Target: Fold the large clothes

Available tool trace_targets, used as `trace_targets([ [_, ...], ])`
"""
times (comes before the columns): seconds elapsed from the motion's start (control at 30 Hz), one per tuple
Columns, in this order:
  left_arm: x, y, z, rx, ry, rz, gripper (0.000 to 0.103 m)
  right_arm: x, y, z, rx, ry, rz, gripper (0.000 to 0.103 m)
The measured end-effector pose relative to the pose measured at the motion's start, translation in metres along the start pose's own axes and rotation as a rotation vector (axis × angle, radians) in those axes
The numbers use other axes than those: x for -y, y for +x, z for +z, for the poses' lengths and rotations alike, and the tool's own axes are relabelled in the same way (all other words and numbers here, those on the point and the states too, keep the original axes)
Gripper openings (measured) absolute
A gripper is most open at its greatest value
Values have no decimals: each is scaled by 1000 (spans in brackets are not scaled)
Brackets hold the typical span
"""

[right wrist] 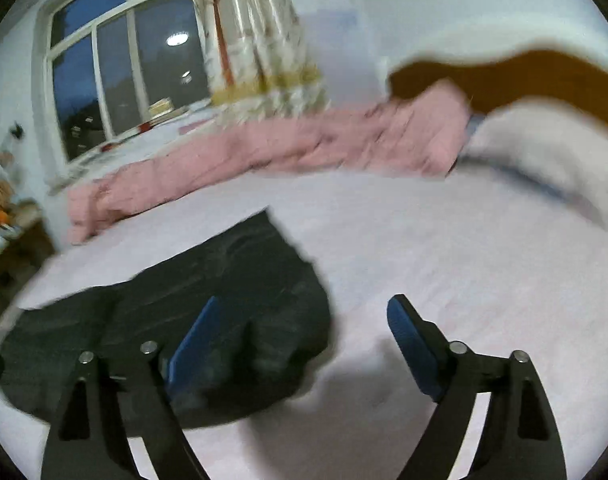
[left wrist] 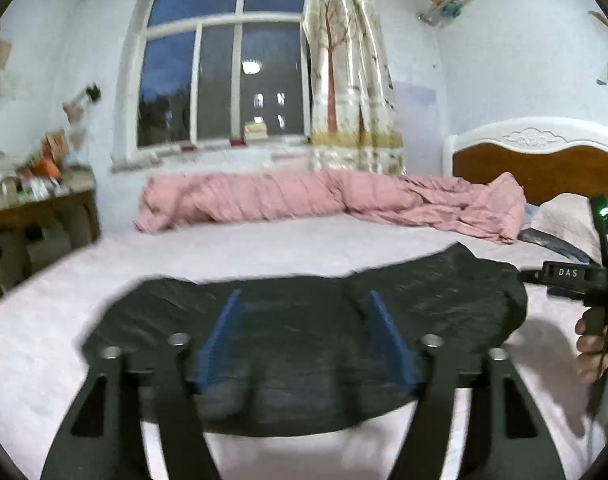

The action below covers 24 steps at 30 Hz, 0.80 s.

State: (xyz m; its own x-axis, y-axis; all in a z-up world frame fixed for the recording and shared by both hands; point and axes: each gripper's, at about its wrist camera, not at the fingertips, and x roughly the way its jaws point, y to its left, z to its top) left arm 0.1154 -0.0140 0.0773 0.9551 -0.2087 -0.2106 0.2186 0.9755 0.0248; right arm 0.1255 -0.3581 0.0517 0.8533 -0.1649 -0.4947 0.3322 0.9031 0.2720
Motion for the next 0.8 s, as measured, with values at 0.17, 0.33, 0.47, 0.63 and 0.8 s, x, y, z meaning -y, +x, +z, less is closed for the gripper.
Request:
trace_targets([
  [0.17, -59, -17, -9, 50, -16, 293, 103, 47, 31, -5, -234, 285, 156, 88],
  [0.33, -112, 16, -23, -65, -158, 319, 103, 49, 40, -20, -230, 350, 212, 88],
  [0.47, -149, 48, -40, -180, -333, 262, 103, 27, 42, -37, -236, 308, 296, 88],
  [0.63, -175, 58, -70, -231, -568, 186, 97, 9, 46, -49, -241, 264, 233, 88],
  [0.8, -172, 90, -87, -390, -646, -4, 95, 19, 57, -49, -205, 355, 265, 88],
])
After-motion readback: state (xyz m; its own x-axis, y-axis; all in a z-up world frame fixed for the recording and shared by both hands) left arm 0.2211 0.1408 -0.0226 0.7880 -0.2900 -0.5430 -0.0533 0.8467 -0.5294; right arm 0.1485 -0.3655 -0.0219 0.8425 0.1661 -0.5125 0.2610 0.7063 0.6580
